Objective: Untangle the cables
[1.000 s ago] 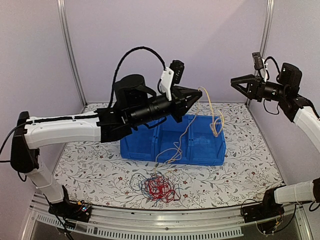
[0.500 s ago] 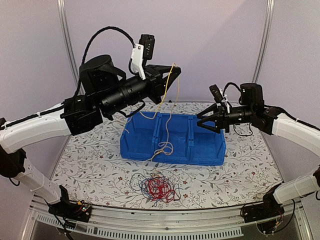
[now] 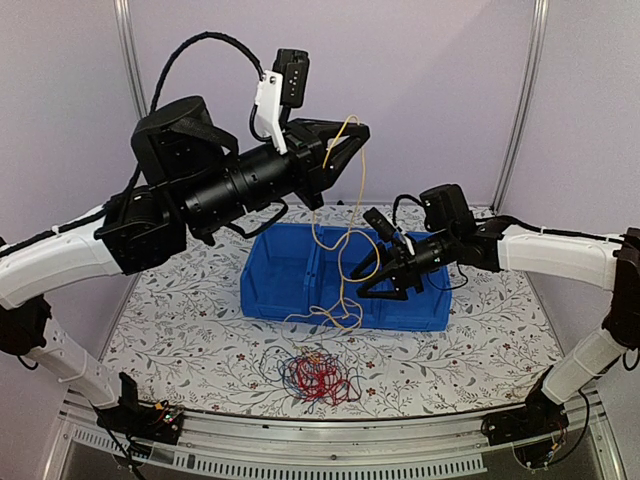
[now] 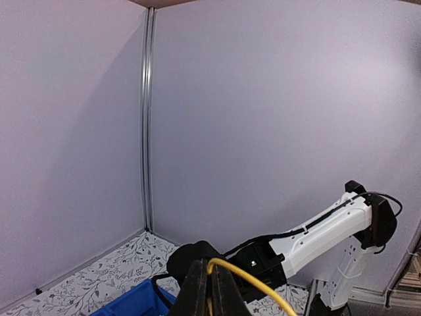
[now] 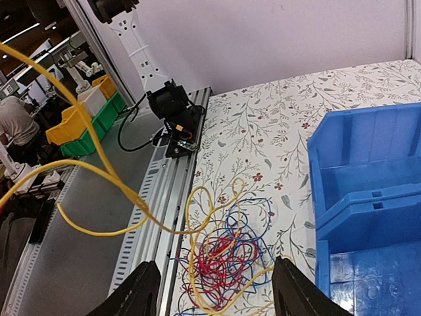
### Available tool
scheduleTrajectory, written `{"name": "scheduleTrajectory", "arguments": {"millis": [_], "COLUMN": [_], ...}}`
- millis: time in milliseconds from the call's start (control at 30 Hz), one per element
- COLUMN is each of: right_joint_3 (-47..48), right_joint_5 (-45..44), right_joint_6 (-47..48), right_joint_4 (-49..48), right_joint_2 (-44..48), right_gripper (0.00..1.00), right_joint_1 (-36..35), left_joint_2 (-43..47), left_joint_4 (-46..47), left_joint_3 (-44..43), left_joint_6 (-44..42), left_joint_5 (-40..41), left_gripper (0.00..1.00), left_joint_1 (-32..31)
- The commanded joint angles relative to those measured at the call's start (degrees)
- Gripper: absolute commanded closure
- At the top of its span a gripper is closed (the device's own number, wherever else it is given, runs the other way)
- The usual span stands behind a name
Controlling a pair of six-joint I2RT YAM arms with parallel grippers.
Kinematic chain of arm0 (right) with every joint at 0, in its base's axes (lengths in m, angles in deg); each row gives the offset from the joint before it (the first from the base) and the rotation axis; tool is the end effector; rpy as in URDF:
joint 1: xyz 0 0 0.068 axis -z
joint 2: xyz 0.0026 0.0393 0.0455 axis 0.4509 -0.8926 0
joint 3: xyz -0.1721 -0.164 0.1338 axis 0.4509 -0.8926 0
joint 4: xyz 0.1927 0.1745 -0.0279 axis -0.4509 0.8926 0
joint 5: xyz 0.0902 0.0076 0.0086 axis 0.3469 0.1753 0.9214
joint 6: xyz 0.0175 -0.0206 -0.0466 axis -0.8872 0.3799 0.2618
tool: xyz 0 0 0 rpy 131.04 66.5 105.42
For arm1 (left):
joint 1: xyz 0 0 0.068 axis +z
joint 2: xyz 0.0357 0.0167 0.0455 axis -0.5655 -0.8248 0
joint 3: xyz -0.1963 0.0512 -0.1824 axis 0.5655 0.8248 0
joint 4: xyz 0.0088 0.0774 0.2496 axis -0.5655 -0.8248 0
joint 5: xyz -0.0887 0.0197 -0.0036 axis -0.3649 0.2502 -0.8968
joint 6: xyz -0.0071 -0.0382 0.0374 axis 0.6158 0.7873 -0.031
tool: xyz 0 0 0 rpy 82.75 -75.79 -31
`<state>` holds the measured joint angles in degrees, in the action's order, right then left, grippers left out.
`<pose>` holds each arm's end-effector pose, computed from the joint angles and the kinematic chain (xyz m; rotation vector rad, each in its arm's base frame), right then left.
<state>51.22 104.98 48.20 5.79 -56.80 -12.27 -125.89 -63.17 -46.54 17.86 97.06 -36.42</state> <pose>0.2382 0.2321 0.2727 -1.4329 1.5898 1.3420 0.1146 -0.3091 0.4783 0.6314 1.3051 -0.9774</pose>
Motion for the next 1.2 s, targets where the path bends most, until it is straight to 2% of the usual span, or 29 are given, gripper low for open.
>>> {"name": "scheduleTrajectory", "arguments": {"millis": [0,100,233,367,533,767,867,967,1167], "right_joint_3": [1.64,1.4,2.12,3.57,5.78,6.38,6.03,6.32,5.85], "right_joint_5": [10.23,13.05,10.99,9.47,9.7,10.22,11.5,11.6,10.08], "right_joint_6": [0.47,-0.17,-1.14,-1.26,-1.39,-0.9,-1.27,-2.45,-2.71], "right_joint_4": [-0.39,-1.15,-1.25,-1.26,-0.96,-0.86,-2.38,-2.76,-3.64], "right_joint_2": [0.23,0.81,0.98,-1.31,-4.4,-9.22,-11.96,-15.61,-21.8], "right_gripper": [0.38,0.37,0.36,0.38,0.45,0.45,0.69,0.73,0.93], "right_joint_1": [-1.48,-1.61,-2.66,-4.18,-6.94,-11.1,-12.54,-12.7,-12.72], "left_joint_2": [1.57,1.58,1.32,0.88,0.57,0.6,0.42,-0.02,-2.76], "left_joint_4": [-0.55,-0.57,-0.49,-0.33,-0.05,0.46,0.4,0.32,-1.44], "left_joint_3": [-1.85,-2.05,-2.5,-3.61,-5.07,-7.17,-8.57,-10.76,-21.69], "left_joint_6": [-1.68,-2.12,-2.97,-4.09,-5.04,-8.26,-9.64,-11.29,-20.29], "left_joint_5": [2.16,2.86,3.78,4.66,5.42,8.66,9.74,10.68,15.71], "left_gripper": [1.0,1.0,1.0,1.0,1.0,1.0,1.0,1.0,1.0], "left_joint_1": [-2.09,-2.86,-3.69,-4.61,-5.75,-8.89,-10.51,-12.66,-19.96]}}
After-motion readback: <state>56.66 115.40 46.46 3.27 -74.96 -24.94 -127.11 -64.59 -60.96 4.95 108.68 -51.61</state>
